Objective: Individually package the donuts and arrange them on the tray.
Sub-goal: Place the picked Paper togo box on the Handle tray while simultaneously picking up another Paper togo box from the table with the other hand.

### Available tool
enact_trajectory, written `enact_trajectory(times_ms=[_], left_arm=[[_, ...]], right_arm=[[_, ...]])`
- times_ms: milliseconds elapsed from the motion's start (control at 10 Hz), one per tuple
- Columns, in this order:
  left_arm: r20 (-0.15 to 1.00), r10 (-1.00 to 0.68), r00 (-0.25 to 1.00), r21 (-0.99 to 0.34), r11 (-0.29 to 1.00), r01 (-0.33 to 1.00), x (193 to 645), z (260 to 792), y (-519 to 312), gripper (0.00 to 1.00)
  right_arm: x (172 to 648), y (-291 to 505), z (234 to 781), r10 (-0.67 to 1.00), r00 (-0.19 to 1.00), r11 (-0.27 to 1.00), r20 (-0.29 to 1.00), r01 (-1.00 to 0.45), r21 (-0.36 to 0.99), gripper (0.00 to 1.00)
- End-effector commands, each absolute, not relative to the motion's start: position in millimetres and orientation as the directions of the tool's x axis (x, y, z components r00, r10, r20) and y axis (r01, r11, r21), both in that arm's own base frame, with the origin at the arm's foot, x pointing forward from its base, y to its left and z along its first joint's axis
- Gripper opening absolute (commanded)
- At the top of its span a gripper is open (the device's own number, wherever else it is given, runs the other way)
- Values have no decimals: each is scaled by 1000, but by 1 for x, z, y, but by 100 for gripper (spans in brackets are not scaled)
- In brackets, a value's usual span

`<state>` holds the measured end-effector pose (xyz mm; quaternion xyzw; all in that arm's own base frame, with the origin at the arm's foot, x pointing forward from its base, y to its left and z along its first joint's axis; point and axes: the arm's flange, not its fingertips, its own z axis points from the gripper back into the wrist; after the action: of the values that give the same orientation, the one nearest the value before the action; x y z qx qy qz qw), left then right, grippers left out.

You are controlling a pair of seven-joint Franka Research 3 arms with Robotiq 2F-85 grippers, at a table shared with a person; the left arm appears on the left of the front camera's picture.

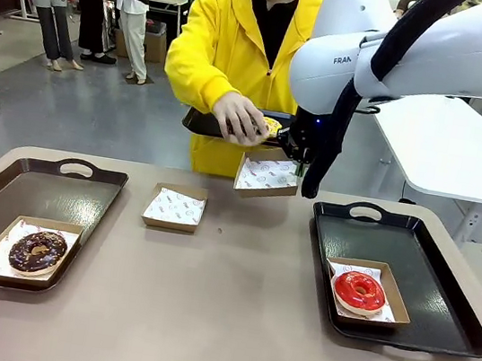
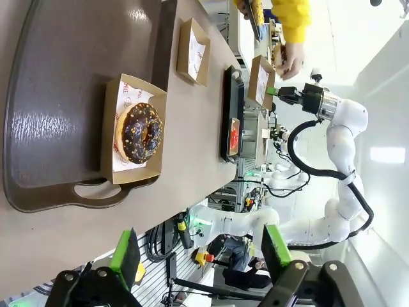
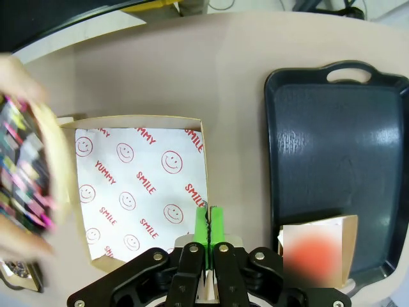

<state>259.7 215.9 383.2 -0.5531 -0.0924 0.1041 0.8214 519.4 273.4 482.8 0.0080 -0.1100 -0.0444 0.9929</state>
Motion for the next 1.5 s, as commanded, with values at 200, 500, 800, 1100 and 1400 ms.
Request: enact_trajectory(times_ms=[200, 500, 800, 1100, 1400], left_arm=[[38, 273, 961, -931, 359, -65, 258, 385, 217, 100], [38, 273, 961, -931, 359, -65, 258, 385, 217, 100], [38, 273, 961, -931, 359, -65, 258, 385, 217, 100], [38, 273, 961, -931, 359, -65, 258, 385, 217, 100], [38, 273, 961, -931, 359, -65, 258, 385, 217, 100]], right_arm=[[514, 270, 482, -94, 972, 996, 217, 90, 28, 0], [514, 270, 482, -94, 972, 996, 217, 90, 28, 0], [514, 270, 482, -94, 972, 996, 217, 90, 28, 0], [514, 270, 482, -94, 972, 996, 217, 90, 28, 0], [514, 270, 482, -94, 972, 996, 217, 90, 28, 0]])
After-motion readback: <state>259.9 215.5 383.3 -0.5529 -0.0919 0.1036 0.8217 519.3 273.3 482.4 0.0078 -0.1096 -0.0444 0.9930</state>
